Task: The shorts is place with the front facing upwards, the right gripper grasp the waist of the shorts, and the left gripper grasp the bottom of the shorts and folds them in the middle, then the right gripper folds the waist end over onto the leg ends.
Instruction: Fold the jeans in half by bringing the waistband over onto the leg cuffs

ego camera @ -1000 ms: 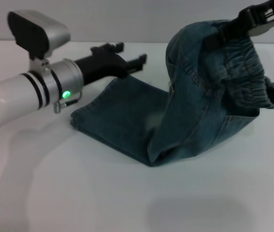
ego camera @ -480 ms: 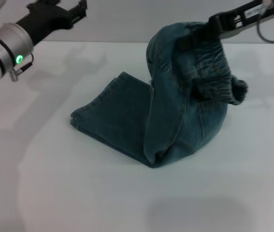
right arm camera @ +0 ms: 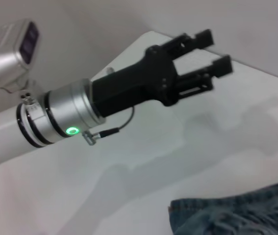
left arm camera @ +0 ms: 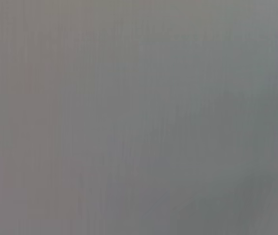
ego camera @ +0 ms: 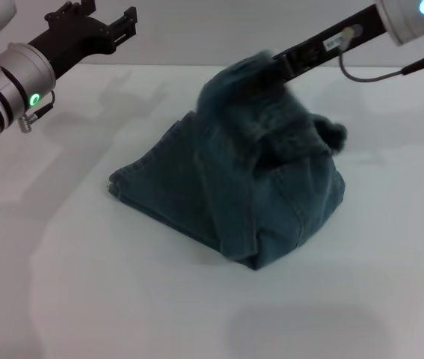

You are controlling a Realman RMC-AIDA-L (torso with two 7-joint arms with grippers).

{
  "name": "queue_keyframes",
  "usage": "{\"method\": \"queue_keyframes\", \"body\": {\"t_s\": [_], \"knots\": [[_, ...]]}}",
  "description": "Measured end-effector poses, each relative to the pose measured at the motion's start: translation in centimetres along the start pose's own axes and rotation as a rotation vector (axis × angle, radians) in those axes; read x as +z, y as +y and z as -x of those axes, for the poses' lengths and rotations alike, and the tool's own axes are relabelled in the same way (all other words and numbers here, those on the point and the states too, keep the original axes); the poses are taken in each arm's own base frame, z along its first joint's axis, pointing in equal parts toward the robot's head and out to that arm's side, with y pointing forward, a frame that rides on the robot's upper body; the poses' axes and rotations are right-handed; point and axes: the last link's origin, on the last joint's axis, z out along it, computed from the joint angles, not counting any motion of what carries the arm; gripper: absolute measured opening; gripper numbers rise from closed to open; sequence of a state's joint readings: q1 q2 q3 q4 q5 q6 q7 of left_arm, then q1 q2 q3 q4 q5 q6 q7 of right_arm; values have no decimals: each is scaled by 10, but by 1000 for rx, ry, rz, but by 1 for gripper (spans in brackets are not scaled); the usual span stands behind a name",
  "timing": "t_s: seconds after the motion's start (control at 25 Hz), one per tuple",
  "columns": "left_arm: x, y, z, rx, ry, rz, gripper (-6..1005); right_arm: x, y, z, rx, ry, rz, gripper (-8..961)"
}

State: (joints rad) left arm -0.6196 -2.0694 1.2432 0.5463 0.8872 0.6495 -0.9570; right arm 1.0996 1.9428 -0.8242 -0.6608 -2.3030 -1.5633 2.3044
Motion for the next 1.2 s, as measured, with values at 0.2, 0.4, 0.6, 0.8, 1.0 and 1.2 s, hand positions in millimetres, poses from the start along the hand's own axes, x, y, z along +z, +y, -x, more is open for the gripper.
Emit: {"method": "queue_keyframes", "body": {"t_s": [0.2,0.4,0.6,0.8,1.0,1.2], "knots": [[0,2,4,-25,4,6,770,8,5,8,-38,0,-2,267],[-3,3,8,-37,11,13,770,11,6,10,-42,-8,-4,370],[-5,2,11,-39,9,12,770,16,8,2,-20,18,25,453],[-6,2,10,-41,12,13,770,28,10,-20,41,79,94,453],[-5,3,9,-42,18,16,770,40,13,-45,76,144,137,453],[-4,3,8,-46,21,18,770,49,7,-63,120,135,124,453]]}}
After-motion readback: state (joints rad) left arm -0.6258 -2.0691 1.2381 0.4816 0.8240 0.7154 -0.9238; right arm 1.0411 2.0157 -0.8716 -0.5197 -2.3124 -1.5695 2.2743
